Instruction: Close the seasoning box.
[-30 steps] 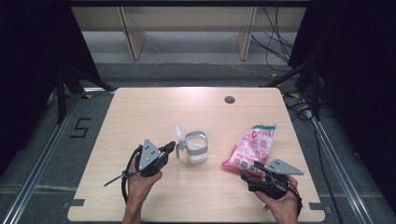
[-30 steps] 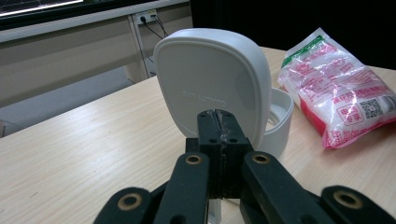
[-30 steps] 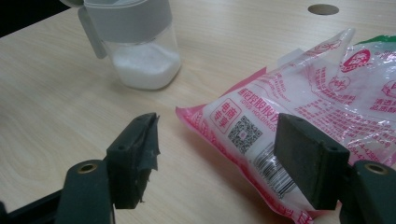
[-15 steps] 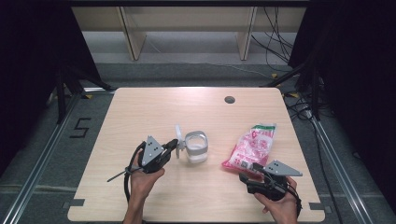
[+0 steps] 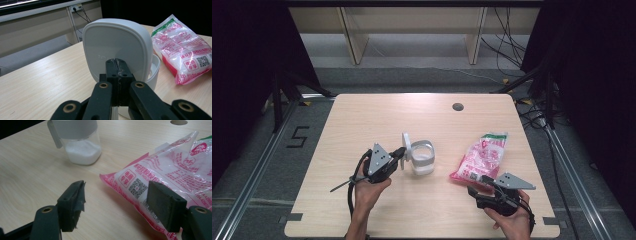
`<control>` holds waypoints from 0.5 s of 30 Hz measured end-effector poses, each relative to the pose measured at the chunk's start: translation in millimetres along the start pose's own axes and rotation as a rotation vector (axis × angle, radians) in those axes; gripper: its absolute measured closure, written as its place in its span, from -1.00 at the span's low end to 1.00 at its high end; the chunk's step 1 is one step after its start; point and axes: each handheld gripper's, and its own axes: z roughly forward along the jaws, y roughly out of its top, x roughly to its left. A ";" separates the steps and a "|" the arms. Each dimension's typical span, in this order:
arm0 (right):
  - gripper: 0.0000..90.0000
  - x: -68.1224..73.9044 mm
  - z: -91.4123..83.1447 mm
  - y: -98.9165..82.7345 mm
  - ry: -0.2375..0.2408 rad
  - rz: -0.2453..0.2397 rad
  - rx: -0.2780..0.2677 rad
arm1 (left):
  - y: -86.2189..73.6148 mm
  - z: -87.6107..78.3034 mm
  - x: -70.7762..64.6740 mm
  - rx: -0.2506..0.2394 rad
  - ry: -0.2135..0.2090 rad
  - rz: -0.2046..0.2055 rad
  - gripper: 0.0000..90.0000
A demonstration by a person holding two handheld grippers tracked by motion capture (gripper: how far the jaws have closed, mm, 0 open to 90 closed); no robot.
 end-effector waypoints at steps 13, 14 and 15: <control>-0.29 1.0 0.8 -0.8 0.007 0.004 0.008 | 4.1 9.0 -9.5 0.007 -0.033 0.019 0.99; -0.29 -1.5 1.1 -0.3 0.006 -0.028 0.013 | 4.1 9.6 -10.5 0.004 -0.034 0.018 0.99; -0.29 -1.8 0.2 -0.3 0.022 -0.028 0.011 | 4.2 10.0 -11.2 0.005 -0.037 0.022 0.99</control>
